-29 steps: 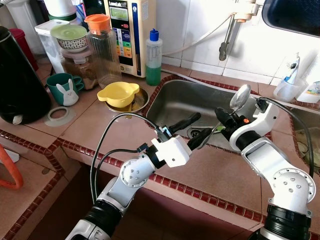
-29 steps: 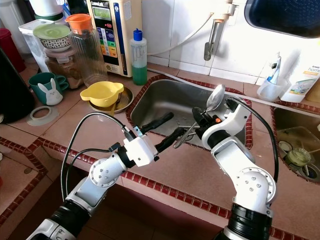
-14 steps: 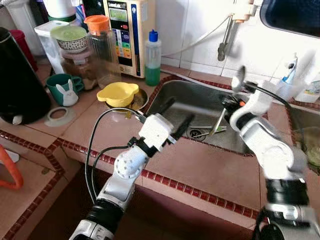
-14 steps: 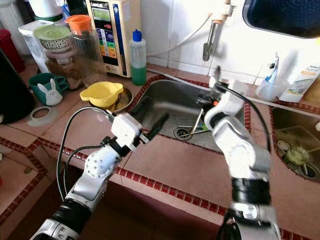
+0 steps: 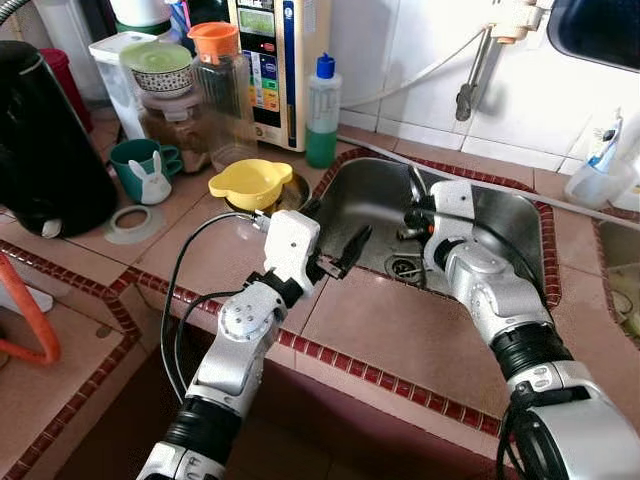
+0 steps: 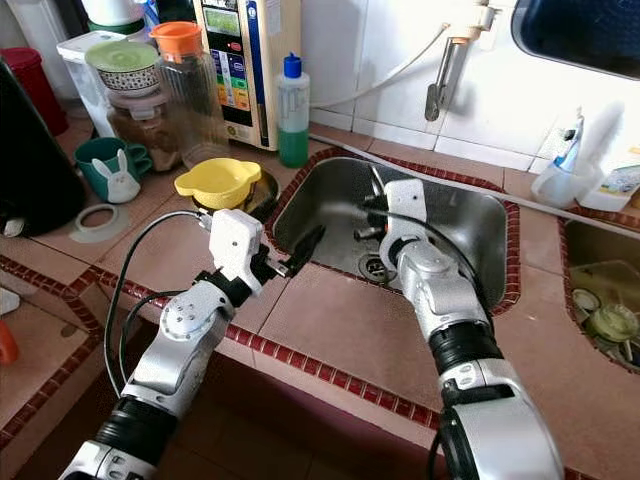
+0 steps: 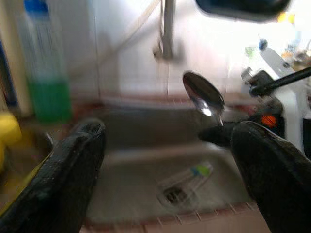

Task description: Kitchen organization

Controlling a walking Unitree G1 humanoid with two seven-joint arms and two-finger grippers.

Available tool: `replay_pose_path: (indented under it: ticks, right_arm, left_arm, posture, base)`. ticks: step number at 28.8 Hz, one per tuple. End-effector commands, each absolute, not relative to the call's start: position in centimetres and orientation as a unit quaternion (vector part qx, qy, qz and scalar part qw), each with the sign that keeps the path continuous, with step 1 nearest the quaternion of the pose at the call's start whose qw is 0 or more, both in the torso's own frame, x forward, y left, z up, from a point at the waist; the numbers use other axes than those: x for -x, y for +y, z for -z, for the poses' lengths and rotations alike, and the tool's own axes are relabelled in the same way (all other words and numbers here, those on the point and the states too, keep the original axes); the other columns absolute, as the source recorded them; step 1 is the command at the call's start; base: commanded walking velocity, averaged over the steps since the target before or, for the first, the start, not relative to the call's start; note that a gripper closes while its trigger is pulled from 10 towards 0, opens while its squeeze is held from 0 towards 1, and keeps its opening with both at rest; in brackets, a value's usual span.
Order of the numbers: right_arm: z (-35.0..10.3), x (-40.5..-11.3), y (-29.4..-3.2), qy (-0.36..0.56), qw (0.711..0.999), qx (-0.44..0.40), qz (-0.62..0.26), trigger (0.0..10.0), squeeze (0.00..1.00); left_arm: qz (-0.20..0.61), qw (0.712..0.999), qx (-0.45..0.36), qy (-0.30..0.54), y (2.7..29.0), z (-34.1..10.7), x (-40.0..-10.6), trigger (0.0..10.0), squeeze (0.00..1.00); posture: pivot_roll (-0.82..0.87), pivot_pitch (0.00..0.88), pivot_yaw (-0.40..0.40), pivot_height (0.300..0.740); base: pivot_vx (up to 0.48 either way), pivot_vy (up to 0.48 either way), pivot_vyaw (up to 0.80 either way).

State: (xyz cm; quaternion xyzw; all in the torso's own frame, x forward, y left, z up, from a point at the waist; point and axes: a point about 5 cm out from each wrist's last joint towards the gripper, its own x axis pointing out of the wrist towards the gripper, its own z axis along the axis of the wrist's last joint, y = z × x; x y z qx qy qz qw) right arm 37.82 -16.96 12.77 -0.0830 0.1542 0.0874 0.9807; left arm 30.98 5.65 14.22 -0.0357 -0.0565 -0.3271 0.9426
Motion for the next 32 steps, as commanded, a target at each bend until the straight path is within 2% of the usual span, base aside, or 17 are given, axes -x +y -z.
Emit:
replay_pose_path:
  ticks: [1,5,6,7,11,12,23,32]
  right_arm:
    - [-13.5,-38.2,-17.1,0.141,0.981,0.100,-0.086,0.0,0.00]
    - [-12.3,-38.1,-18.0,0.157,0.969,0.165,-0.095,0.0,0.00]
    - [-11.8,-38.0,-18.1,0.168,0.963,0.186,-0.099,10.0,0.00]
    - [-11.1,-37.7,-18.2,0.181,0.955,0.211,-0.102,10.0,0.00]
    - [-9.6,-37.1,-18.1,0.215,0.944,0.217,-0.124,10.0,0.00]
    - [-9.1,-36.9,-18.1,0.228,0.941,0.214,-0.131,10.0,1.00]
    - [-9.0,-37.0,-17.8,0.233,0.940,0.202,-0.146,10.0,1.00]
    - [-10.2,-37.5,-17.2,0.188,0.958,0.158,-0.148,10.0,1.00]
  left_arm:
    - [0.337,0.940,0.045,-0.040,5.6,-14.2,-30.8,10.0,1.00]
    - [0.340,0.939,0.059,0.004,6.0,-14.1,-30.4,10.0,1.00]
    - [0.343,0.938,0.053,0.007,6.0,-14.1,-30.3,10.0,1.00]
    - [0.347,0.937,0.045,0.008,6.0,-14.1,-30.2,10.0,1.00]
    - [0.365,0.930,0.037,0.025,5.6,-13.8,-29.9,10.0,1.00]
    - [0.372,0.927,0.030,0.031,5.3,-13.8,-29.7,10.0,1.00]
    - [0.370,0.927,0.019,0.049,5.3,-13.4,-29.6,10.0,1.00]
    - [0.361,0.931,0.008,0.048,5.4,-13.4,-29.9,10.0,1.00]
  posture:
    - [0.08,0.000,-0.015,0.740]
    - [0.09,0.000,-0.013,0.740]
    - [0.09,0.000,-0.012,0.740]
    - [0.09,0.000,-0.011,0.740]
    - [0.08,0.000,-0.011,0.740]
    - [0.08,0.000,-0.011,0.740]
    - [0.07,0.000,-0.011,0.740]
    - [0.07,0.000,-0.015,0.740]
  base:
    - [0.000,0.000,0.00]
    - [0.000,0.000,0.00]
    - [0.000,0.000,0.00]
    - [0.000,0.000,0.00]
    - [0.000,0.000,0.00]
    - [0.000,0.000,0.00]
    - [0.000,0.000,0.00]
    - [0.000,0.000,0.00]
